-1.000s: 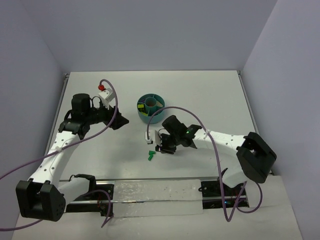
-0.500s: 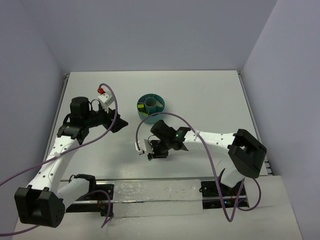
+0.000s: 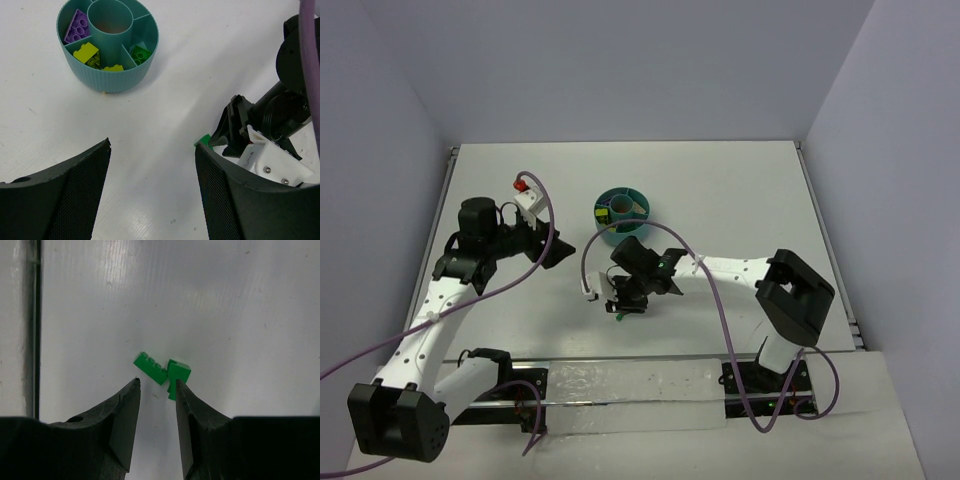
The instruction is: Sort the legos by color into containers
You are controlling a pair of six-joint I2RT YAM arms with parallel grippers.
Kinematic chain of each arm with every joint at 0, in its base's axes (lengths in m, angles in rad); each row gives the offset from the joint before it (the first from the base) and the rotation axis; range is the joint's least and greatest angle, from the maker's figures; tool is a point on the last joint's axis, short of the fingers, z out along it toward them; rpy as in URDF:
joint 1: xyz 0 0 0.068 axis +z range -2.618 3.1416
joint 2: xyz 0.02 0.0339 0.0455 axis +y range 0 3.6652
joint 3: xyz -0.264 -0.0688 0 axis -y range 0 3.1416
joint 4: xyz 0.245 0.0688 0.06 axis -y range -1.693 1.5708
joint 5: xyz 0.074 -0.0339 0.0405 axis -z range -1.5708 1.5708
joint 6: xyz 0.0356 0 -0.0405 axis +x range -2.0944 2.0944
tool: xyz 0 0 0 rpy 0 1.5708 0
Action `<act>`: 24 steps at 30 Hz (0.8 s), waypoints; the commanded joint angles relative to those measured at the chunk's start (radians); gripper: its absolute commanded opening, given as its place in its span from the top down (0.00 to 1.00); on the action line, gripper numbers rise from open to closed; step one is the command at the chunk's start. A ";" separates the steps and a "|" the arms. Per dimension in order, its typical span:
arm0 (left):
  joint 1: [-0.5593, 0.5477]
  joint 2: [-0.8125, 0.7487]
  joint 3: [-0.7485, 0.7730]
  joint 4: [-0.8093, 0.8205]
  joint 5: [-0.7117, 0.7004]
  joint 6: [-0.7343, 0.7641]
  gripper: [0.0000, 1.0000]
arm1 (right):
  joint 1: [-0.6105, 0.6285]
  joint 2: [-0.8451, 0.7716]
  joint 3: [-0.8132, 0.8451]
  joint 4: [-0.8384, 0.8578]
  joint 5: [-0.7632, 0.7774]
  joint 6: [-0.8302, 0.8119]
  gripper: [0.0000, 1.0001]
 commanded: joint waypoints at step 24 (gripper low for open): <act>0.006 -0.024 -0.011 0.021 -0.009 0.012 0.23 | -0.009 0.174 0.175 -0.029 0.103 0.312 0.48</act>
